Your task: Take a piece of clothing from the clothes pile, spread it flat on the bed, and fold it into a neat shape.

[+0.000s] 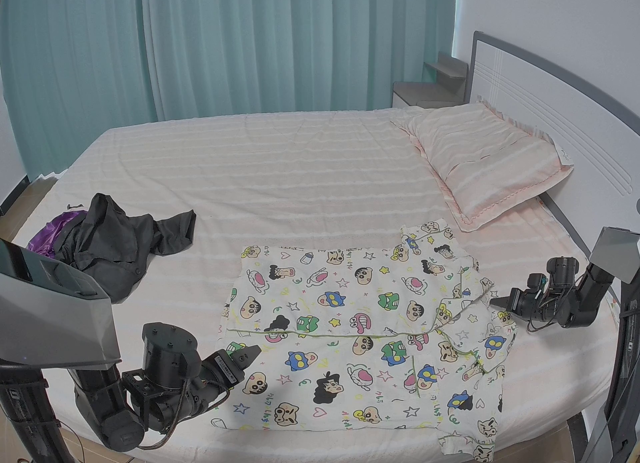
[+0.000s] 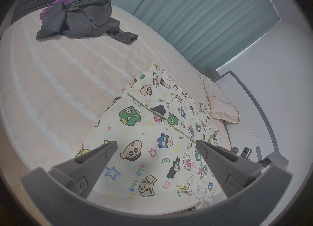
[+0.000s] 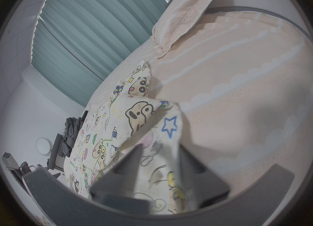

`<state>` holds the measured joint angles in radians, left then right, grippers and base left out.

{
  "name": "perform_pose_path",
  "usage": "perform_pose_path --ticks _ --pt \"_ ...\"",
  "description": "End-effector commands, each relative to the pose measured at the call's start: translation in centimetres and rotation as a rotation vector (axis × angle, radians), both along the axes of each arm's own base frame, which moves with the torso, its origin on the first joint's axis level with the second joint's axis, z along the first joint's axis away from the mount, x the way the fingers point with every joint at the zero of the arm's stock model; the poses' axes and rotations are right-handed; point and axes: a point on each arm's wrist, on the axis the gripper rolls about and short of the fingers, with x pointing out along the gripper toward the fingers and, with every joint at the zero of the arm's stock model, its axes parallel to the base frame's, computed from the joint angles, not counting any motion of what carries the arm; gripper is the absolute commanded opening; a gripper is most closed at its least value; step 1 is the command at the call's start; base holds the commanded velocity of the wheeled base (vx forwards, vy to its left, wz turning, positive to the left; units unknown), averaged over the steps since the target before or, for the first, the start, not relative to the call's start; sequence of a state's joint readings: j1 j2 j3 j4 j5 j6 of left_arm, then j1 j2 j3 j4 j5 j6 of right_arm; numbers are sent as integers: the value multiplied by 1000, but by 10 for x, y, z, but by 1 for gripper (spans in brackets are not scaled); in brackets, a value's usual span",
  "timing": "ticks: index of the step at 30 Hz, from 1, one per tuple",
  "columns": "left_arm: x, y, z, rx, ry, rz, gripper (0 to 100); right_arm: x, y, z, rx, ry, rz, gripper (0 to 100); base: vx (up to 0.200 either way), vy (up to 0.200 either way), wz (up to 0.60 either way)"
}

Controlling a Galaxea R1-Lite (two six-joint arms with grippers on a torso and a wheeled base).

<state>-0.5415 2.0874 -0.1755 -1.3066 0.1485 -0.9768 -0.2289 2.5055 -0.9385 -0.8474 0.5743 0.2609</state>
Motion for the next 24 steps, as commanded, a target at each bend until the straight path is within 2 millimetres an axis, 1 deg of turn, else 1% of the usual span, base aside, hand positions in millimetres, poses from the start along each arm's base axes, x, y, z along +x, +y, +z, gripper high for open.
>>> perform_pose_path --ticks 1,4,8,14,19,20,24 --pt "0 0 0 0 1 0 100 -1 -8 -2 -1 0 -23 0 0 0 0" --pt "0 0 0 -1 -1 2 100 -2 -12 -1 -2 -2 -35 0 0 0 0" --pt "0 0 0 1 2 0 100 -7 -25 6 -6 -13 -68 0 0 0 0" --pt "0 0 0 0 1 0 100 -13 -37 10 -8 -14 -105 0 0 0 0" --pt "0 0 0 2 1 2 100 -14 -41 8 -11 -10 -119 0 0 0 0" --pt "0 0 0 2 1 2 100 -14 -44 8 -16 -10 -132 0 0 0 0" --pt "0 0 0 -5 1 9 100 -15 -45 7 -16 -7 -136 0 0 0 0"
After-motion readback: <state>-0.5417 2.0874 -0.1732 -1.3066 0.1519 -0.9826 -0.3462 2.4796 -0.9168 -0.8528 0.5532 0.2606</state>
